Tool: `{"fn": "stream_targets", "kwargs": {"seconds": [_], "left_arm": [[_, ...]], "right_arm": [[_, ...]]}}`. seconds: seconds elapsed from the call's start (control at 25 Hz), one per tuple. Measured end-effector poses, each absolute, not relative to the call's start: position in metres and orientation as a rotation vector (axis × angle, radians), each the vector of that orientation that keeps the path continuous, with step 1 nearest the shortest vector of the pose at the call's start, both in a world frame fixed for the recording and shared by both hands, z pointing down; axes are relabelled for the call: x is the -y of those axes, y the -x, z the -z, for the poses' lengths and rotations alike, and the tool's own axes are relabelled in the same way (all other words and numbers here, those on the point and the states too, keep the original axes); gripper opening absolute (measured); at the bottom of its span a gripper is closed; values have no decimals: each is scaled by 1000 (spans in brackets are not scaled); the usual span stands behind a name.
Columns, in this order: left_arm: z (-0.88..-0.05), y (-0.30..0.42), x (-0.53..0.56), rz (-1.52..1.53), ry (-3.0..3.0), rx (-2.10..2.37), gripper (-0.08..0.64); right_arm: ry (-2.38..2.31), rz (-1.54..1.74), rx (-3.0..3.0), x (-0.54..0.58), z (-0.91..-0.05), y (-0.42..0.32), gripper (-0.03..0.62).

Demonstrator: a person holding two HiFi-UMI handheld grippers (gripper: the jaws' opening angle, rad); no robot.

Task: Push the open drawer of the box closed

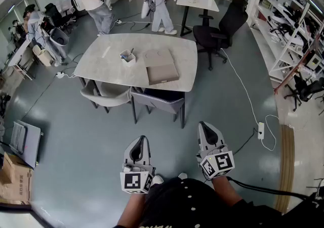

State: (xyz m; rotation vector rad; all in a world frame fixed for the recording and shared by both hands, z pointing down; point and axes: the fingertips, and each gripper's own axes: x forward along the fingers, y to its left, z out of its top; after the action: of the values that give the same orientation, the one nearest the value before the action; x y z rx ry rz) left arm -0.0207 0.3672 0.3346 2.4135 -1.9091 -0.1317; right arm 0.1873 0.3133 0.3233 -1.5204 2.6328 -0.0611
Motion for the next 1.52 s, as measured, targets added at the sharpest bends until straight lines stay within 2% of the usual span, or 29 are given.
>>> {"fn": "stream_targets", "kwargs": {"seconds": [1.08,1.52], "left_arm": [[-335,-13,-372,121,-2395,1980,15],[-346,-8,-340,118,-2356,2010,15]], "right_arm": [[1426,33,-2651,-319,-326,-219,-3],[1410,35,-2685,-282,-336,-216,-3]]}}
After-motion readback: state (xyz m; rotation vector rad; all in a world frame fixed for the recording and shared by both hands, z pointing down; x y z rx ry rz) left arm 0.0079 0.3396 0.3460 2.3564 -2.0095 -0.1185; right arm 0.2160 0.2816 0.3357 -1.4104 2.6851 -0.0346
